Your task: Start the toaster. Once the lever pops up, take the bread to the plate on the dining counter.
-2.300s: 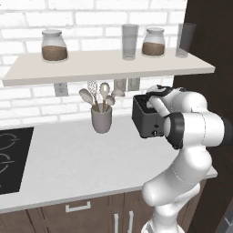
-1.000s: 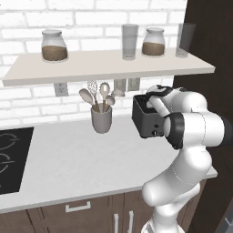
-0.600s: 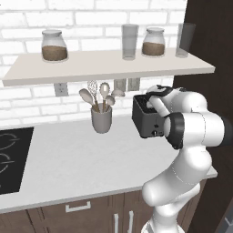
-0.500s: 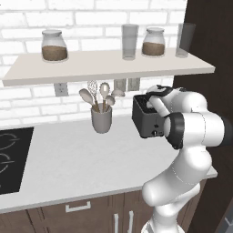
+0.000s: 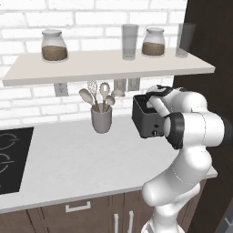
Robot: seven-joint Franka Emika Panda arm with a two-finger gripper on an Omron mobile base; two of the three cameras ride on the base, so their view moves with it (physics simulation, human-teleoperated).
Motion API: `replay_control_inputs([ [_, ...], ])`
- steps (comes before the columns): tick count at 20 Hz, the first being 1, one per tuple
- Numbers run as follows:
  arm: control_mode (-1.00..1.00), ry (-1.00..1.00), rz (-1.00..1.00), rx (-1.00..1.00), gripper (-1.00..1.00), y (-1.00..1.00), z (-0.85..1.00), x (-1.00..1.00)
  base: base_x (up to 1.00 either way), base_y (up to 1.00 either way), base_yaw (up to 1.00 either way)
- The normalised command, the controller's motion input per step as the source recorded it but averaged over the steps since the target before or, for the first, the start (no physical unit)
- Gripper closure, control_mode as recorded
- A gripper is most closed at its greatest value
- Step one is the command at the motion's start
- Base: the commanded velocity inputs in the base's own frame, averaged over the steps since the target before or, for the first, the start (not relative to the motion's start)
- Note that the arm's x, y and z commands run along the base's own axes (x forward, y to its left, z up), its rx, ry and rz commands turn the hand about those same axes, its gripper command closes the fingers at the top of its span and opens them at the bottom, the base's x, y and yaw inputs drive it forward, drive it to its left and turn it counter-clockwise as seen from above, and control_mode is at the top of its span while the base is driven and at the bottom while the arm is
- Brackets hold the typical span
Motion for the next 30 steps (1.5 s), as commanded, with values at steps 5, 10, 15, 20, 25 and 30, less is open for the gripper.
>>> replay_control_inputs([
  [5, -1.0, 0.0, 0.0, 0.0, -1.0, 0.0, 0.0, 0.0, 0.0, 0.0, 0.0],
  [10, -1.0, 0.0, 0.0, 0.0, -1.0, 0.0, 0.0, 0.0, 0.0, 0.0, 0.0],
  [15, -1.0, 0.0, 0.0, 0.0, -1.0, 0.0, 0.0, 0.0, 0.0, 0.0, 0.0],
  [20, -1.0, 0.0, 0.0, 0.0, -1.0, 0.0, 0.0, 0.0, 0.0, 0.0, 0.0],
  [25, -1.0, 0.0, 0.0, 0.0, -1.0, 0.0, 0.0, 0.0, 0.0, 0.0, 0.0],
  [30, -1.0, 0.0, 0.0, 0.0, -1.0, 0.0, 0.0, 0.0, 0.0, 0.0, 0.0],
])
